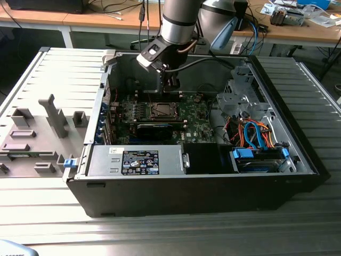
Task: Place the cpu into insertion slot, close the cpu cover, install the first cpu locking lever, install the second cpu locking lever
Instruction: 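Install the first cpu locking lever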
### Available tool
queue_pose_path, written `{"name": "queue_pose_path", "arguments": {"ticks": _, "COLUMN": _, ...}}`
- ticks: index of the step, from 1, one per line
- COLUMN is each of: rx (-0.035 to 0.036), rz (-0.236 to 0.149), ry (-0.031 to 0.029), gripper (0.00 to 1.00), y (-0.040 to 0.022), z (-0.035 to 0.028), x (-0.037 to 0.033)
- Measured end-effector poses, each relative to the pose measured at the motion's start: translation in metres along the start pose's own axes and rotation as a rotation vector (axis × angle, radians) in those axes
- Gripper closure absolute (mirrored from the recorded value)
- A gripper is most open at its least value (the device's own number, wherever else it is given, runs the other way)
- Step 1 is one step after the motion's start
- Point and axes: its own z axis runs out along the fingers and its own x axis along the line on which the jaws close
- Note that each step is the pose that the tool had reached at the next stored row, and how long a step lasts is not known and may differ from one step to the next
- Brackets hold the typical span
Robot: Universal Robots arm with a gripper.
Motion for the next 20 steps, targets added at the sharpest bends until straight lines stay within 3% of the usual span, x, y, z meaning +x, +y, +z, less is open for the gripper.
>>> {"name": "queue_pose_path", "arguments": {"ticks": 20, "rx": 0.0024, "rz": -0.134, "ry": -0.0122, "gripper": 0.89, "y": 0.0, "z": 0.0, "x": 0.0}}
